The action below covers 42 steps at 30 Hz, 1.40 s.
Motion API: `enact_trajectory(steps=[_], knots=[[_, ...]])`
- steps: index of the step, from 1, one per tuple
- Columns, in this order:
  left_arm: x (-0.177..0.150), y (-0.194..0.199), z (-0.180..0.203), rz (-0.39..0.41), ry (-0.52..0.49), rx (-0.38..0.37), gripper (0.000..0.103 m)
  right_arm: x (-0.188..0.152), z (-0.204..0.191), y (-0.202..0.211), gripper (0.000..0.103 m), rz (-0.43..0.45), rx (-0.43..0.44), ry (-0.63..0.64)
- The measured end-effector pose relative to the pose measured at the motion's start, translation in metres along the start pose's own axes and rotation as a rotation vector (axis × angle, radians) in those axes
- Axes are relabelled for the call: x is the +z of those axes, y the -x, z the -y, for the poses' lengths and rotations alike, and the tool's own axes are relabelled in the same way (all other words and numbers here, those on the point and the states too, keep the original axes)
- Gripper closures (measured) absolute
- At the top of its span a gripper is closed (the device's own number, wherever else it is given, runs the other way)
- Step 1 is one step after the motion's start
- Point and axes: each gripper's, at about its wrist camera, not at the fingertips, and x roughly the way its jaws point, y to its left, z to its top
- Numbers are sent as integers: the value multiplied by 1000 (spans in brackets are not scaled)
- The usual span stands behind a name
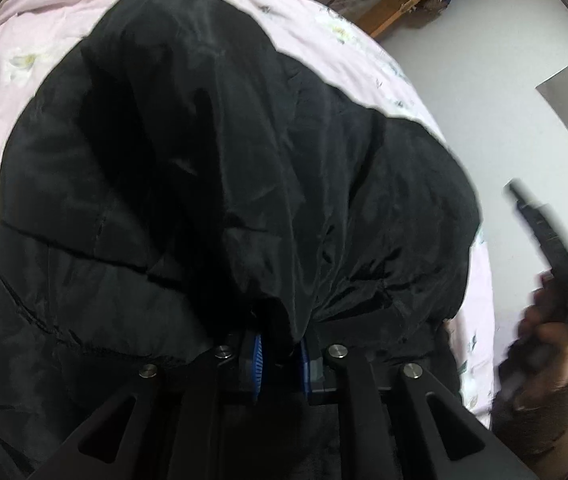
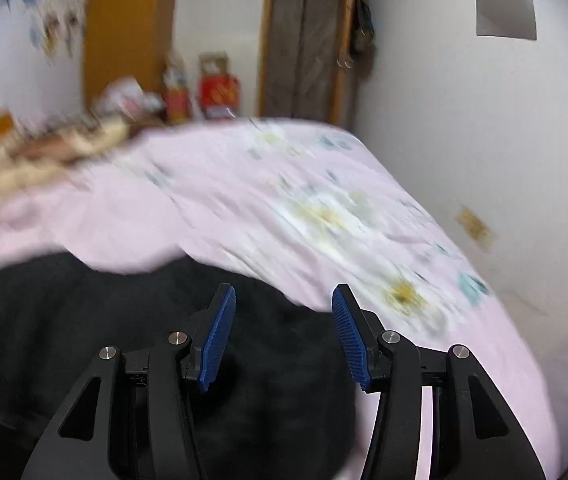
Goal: Fold large clothes
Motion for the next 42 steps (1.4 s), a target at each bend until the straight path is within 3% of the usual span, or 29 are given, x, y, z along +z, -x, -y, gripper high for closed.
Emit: enact_trajectory(steps=[2,4,5,6,11,14,17,22,24,26,30,33,35,38,42], knots=[[1,3,-4,-6,28,-18,82,9,-13,9,52,17,111,34],[2,14,-8,6,33,-6,70,13,-32,7,52,-8,259,73],[3,22,-8,20,20,13,57,11,-44,2,52,-19,297,105],[5,32,-9,44,8,23,52,8,-53,-5,52,-45,330,144],[10,86,-4,149,-93,87,45,-38,-68,-44,52,-244,307,260],[29,108,1,233,-166,163,45,-69,-58,-50,52,-310,282,254],[56,124,-1,287,-126,149,44,-93,-51,-43,52,-325,291,273],[99,92,15,229,-218,253,42,-77,-39,-34,52,-356,303,215],[109,83,13,191,-205,248,42,-52,-33,-10,52,-242,328,160],[117,78,9,224,-226,308,42,-29,-35,0,51,-162,347,135],[120,52,21,205,-283,400,42,-9,-62,-18,51,-163,395,163],[119,35,6,191,-312,499,42,-26,-82,-52,51,-269,412,190],[121,20,-21,124,-236,467,41,-45,-82,-74,51,-326,381,220],[115,6,-50,99,-165,408,38,-67,-74,-78,51,-325,401,207],[101,-6,-47,127,-252,461,36,-89,-65,-72,52,-279,411,224]])
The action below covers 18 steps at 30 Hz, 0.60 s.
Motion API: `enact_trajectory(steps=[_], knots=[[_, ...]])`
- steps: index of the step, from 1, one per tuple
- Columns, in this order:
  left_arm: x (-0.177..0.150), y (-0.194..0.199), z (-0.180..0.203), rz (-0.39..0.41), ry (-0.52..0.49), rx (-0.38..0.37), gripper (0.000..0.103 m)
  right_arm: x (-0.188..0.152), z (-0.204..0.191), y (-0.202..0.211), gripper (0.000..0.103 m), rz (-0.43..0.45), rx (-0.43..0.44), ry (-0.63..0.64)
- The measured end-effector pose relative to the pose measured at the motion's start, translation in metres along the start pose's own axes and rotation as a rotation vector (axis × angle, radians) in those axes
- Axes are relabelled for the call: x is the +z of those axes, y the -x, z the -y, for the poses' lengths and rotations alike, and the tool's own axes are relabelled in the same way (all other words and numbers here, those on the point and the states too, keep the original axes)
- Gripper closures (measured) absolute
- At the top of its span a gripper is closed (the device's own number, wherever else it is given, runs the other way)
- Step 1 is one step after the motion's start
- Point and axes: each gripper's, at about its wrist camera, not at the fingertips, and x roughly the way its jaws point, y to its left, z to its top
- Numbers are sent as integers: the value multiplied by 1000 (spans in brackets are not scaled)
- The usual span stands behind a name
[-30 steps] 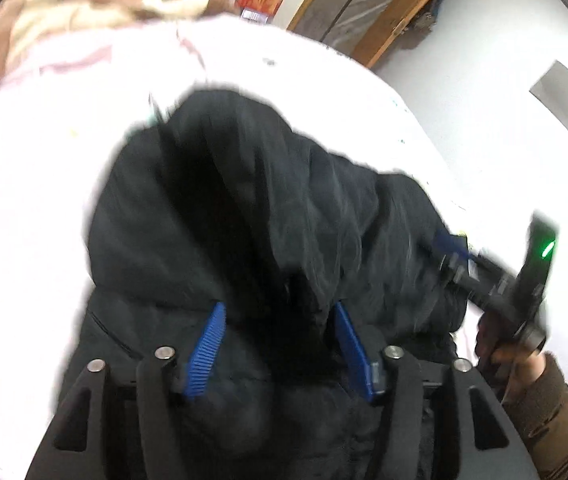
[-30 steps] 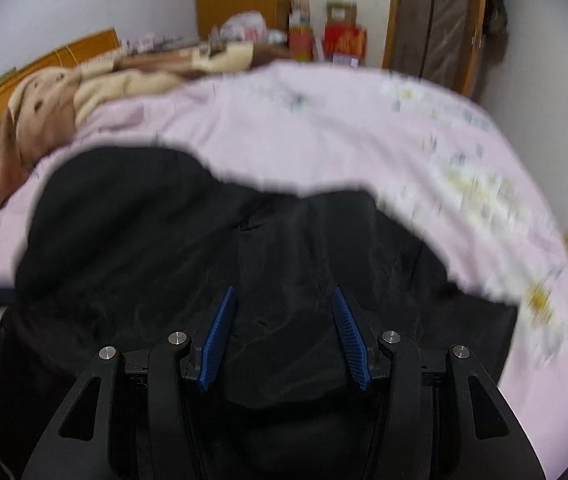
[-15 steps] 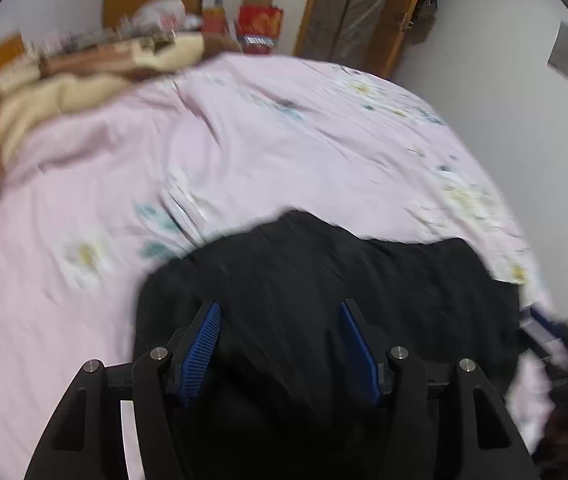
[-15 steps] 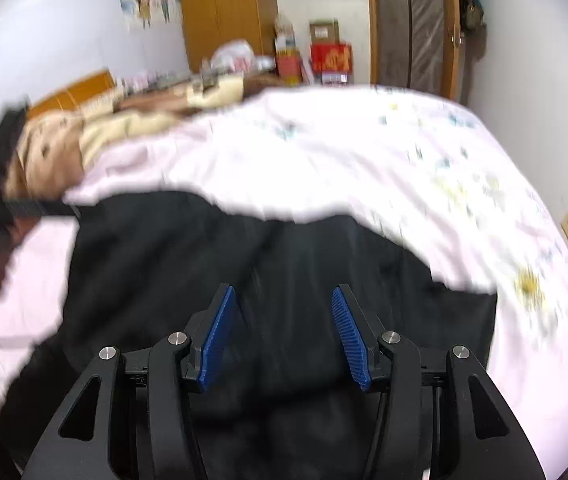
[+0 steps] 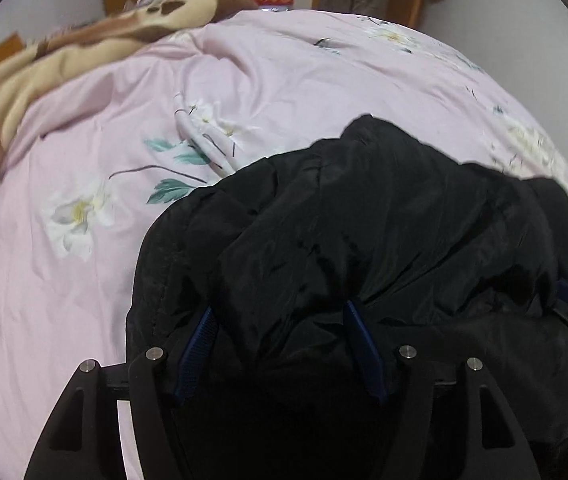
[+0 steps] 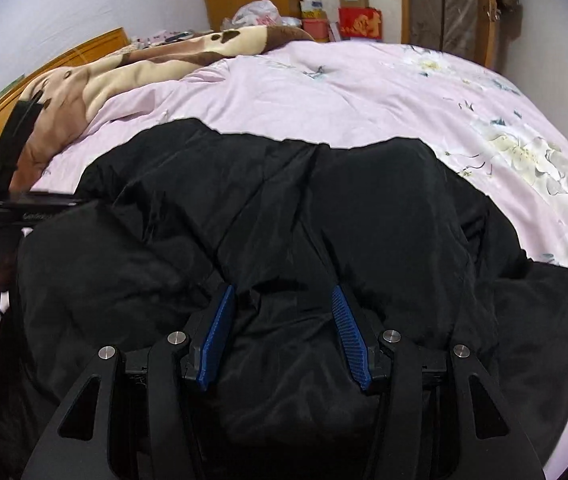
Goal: Fold large clothes
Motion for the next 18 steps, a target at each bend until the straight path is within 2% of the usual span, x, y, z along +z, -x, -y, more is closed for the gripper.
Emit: enact_trajectory(steps=[5,7,10,14,18], knots=[[-5,-7,-7,-8,31,-29,34,1,-3,-6,53,-2,-12,6],[-6,3,-7,-2,28,-32,34,8,-7,-9,52,-16,-23,6],[-8,31,-12,0,66,-90,35,18,-10,11,51,-37,-36,-45],[-16,75,-3,93,38,-139,36,27,-27,58,51,90,58,-76],[-20,79,20,75,-22,-188,35,29,-58,74,51,142,154,7]])
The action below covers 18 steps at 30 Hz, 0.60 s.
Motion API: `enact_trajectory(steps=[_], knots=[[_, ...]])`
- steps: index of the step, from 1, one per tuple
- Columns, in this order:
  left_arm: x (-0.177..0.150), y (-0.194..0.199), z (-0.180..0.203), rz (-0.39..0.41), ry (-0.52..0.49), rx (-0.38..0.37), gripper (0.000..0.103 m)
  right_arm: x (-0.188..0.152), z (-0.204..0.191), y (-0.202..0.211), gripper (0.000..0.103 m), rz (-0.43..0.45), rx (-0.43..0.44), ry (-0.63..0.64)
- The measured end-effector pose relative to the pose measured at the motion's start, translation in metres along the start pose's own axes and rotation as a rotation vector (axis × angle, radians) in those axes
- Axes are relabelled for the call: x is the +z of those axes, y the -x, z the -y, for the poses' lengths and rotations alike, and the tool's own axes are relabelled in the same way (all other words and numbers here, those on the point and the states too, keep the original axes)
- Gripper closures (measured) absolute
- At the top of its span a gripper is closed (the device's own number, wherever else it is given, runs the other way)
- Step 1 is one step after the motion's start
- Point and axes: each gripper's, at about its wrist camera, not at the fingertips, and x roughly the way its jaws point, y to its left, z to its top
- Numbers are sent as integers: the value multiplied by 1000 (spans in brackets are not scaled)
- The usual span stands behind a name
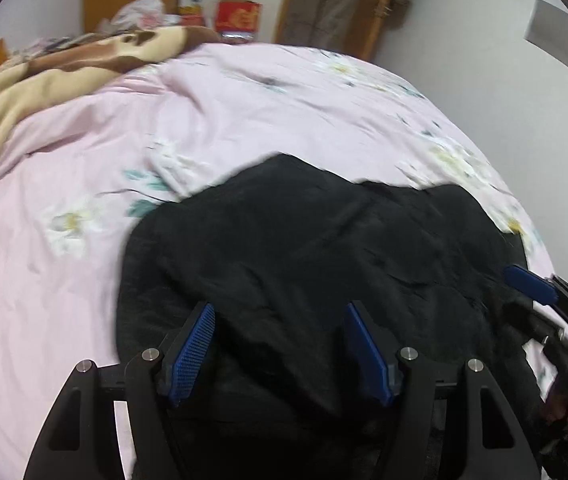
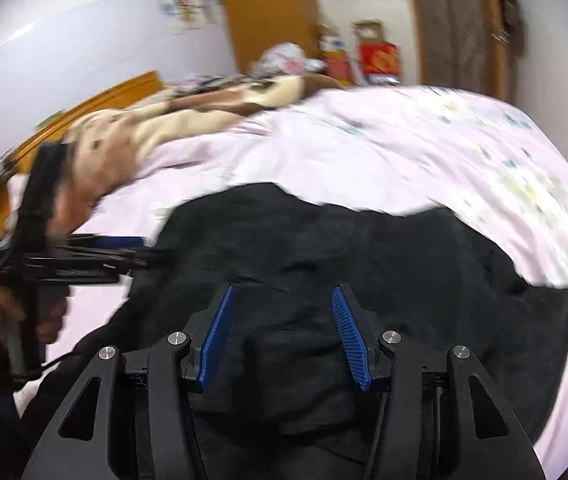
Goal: Fold large clothes
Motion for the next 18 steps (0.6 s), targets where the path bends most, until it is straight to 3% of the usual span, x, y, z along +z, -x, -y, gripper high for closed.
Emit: enact_trajectory(steps=[5,9,18], knots=[[-13,-40,-7,-114,56,-9,35,-29,-17,-43,51,-149,37,58],[-20,-57,-14,-122,73,-31,31,-49,-5,-68,51,-211,-5,40],[-22,-73,-10,-134,80,-12,31,-54,-10,-96,52,-264,-128,81]])
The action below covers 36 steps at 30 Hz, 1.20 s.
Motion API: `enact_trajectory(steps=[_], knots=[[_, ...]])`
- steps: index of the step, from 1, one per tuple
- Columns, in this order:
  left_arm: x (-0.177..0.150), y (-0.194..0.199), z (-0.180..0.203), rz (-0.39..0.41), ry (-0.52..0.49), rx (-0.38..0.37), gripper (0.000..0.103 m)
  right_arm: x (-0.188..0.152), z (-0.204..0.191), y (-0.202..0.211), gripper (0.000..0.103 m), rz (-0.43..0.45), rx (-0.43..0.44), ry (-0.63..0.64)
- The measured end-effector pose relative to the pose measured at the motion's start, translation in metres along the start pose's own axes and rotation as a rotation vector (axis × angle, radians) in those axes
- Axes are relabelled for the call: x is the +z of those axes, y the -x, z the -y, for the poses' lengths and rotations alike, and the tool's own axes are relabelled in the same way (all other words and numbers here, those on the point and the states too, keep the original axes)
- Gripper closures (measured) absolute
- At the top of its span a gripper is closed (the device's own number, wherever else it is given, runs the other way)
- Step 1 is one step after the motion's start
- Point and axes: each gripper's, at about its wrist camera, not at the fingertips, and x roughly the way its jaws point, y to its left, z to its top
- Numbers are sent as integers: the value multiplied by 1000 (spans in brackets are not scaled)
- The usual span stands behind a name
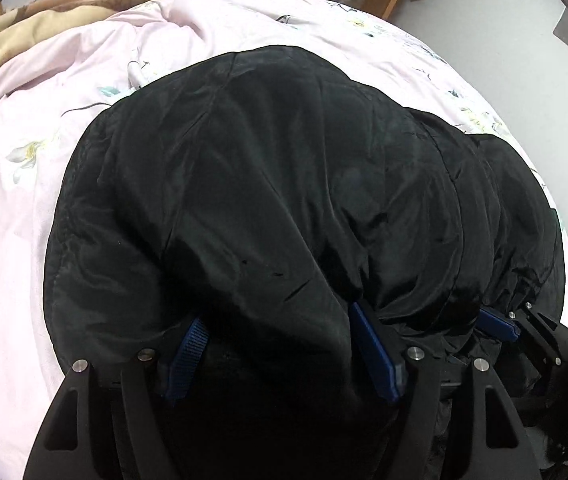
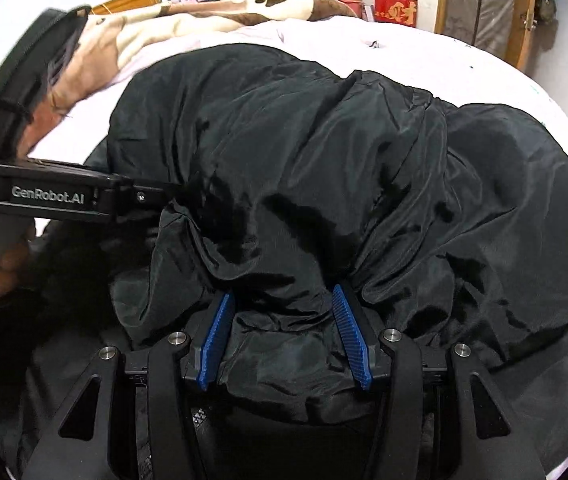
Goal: Fold large clothes
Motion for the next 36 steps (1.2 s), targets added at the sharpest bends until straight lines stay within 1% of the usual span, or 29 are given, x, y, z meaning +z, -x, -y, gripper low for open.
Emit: enact_trajectory(steps=[3,5,7,8,9,11,12,13,15,17,19,20,21,22,23,25,28,31,36], knots=[[-3,8,1,-4,34,-18,31,1,-2,0,51,-14,-26,-7],[-7,21,1,2,49,-24,33,2,0,2,51,-20,-22,-45],[-11,40,0,17,50,-50,33,9,2,11,51,-21,-15,-88],[-13,52,0,34,42,-62,33,13,3,22,51,-4,-13,-115],[-13,62,-1,46,37,-64,33,16,4,37,51,37,4,-142],[-11,88,-1,78,15,-57,33,18,6,64,51,117,34,-156],[-10,96,0,89,2,-44,33,20,5,76,51,147,26,-155],[-7,104,1,99,-22,-24,33,21,5,81,51,159,22,-156],[-6,111,0,113,-58,-16,33,22,5,92,51,174,21,-151],[-11,101,5,89,-71,11,33,20,9,87,51,174,0,-142],[-9,72,4,32,-51,8,33,15,10,74,51,128,-25,-155],[-9,61,0,18,-31,12,33,11,14,63,51,100,-42,-180],[-8,46,-3,5,-11,40,34,5,18,54,51,78,-44,-205],[-10,36,-6,-11,12,53,34,1,18,44,51,67,-44,-220],[-11,26,-11,-26,37,39,34,-3,25,31,51,46,-43,-244],[-13,16,-15,-18,28,37,34,-6,29,24,51,49,-34,-256],[-15,4,-11,2,-11,74,34,-2,23,8,51,23,-80,-204],[-19,-4,-8,25,-23,107,34,-2,24,-1,51,19,-84,-230],[-20,-7,-9,22,-17,98,34,-4,18,-2,51,13,-115,-217]])
